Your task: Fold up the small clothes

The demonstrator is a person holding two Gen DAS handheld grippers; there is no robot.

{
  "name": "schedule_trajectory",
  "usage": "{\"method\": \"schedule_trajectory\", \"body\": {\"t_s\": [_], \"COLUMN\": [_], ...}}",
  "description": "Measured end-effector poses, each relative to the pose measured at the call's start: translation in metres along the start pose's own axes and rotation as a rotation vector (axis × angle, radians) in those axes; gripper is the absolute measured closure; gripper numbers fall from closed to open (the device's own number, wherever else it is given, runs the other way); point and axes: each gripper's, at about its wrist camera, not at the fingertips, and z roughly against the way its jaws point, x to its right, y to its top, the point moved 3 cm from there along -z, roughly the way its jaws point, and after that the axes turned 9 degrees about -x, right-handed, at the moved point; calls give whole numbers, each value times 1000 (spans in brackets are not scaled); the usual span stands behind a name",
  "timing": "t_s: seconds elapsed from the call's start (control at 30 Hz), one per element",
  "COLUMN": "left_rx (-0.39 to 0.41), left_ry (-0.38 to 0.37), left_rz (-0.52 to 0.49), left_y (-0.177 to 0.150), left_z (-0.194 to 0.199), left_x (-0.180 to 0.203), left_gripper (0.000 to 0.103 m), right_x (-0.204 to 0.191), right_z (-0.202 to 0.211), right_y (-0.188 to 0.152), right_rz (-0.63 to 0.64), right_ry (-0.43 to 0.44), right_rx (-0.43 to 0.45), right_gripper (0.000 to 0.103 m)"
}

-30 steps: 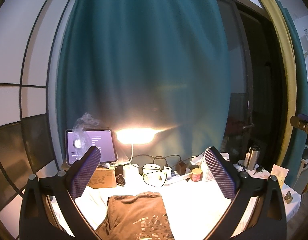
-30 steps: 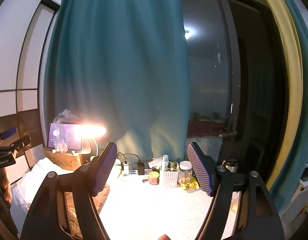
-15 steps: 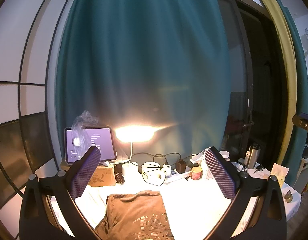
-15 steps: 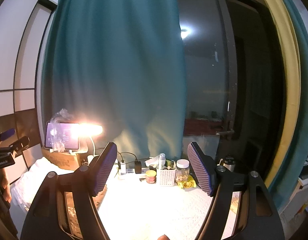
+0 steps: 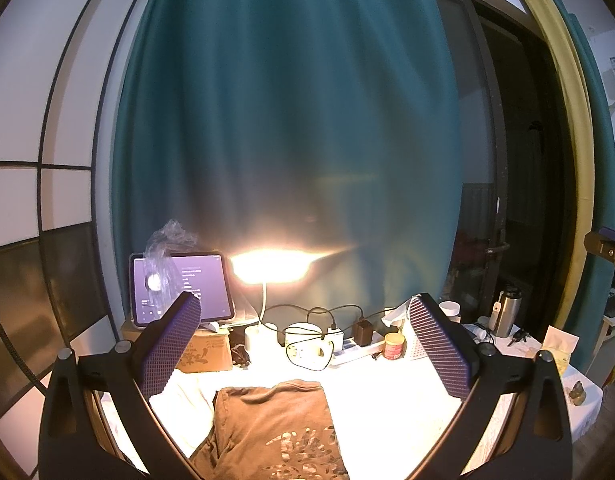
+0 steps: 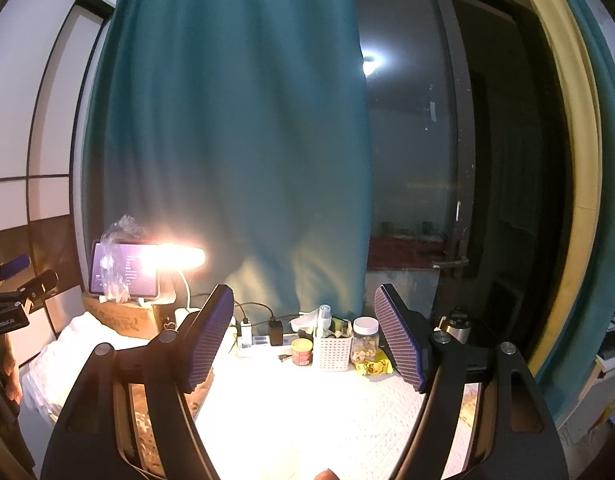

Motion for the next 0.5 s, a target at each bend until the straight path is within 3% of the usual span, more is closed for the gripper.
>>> {"method": "schedule_trajectory", "body": {"t_s": [0.5], "left_rx": [-5], "left_ry": [-5], "left_rz": [1], "left_y": [-2], "left_z": [-1], "left_x": [-1], "left_gripper": [0], "right_x": [2], "right_z": [-1], "right_y": [-5], "right_rz": [5], "right_ry": [8], "right_rx": [-10], "right_gripper": [27]}}
